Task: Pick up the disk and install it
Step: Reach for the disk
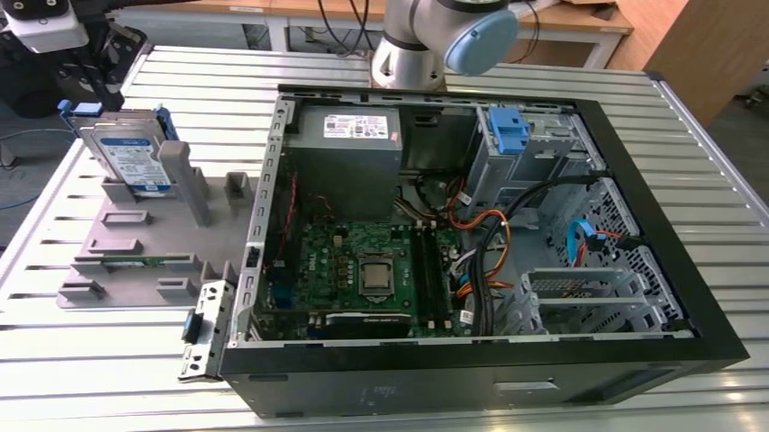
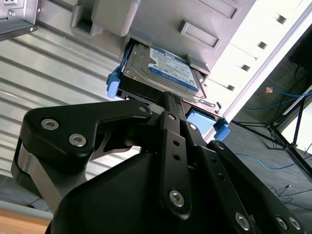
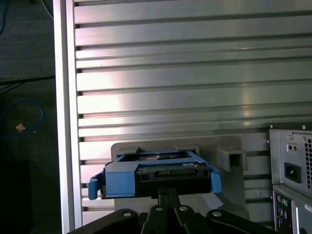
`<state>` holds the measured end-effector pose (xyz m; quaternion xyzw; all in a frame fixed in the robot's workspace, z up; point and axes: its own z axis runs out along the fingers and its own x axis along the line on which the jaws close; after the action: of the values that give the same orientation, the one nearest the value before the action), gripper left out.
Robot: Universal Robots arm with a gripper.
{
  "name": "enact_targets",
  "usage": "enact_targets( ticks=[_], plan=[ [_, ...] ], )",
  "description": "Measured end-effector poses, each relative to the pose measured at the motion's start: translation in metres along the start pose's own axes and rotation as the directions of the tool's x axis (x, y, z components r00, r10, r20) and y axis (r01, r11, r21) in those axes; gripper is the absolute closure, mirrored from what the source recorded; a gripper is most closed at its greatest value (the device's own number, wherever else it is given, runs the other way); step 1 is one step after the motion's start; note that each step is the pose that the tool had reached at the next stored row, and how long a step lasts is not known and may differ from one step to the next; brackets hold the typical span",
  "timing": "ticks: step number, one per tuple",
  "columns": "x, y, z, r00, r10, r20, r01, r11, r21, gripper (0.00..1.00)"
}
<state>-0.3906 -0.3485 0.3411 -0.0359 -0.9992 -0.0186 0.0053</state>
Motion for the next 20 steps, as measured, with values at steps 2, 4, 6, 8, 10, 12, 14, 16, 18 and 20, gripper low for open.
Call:
enact_targets(
  ticks=[2,4,6,8,10,12,14,16,18,20],
  plan=[
    [0.0016,0.0004,0.0006,1.0000,0.000,0.0001,0.000,1.0000,-0.0001,0.89],
    [0.0026,0.0010,0.0010,1.0000,-0.001,-0.0001,0.001,1.0000,0.0000,0.89],
    [0.0030,0.0012,0.0013,1.0000,-0.001,-0.0001,0.001,1.0000,0.0000,0.89],
    [0.0032,0.0014,0.0013,1.0000,-0.001,0.0000,0.001,1.0000,0.0000,0.89],
    [0.0033,0.0013,0.0012,1.0000,-0.001,0.0001,0.001,1.0000,-0.0001,0.89],
    [0.0033,0.0014,0.0008,1.0000,-0.001,0.0002,0.001,1.0000,-0.0001,0.89],
    [0.0033,0.0014,-0.0005,1.0000,-0.001,-0.0002,0.001,1.0000,0.0001,0.89],
    [0.0033,0.0014,-0.0013,1.0000,-0.001,0.0001,0.001,1.0000,-0.0001,0.89],
    [0.0033,0.0015,-0.0014,1.0000,-0.001,0.0000,0.001,1.0000,-0.0001,0.89],
    [0.0033,0.0015,-0.0015,1.0000,-0.001,0.0000,0.001,1.0000,-0.0001,0.89]
  ],
)
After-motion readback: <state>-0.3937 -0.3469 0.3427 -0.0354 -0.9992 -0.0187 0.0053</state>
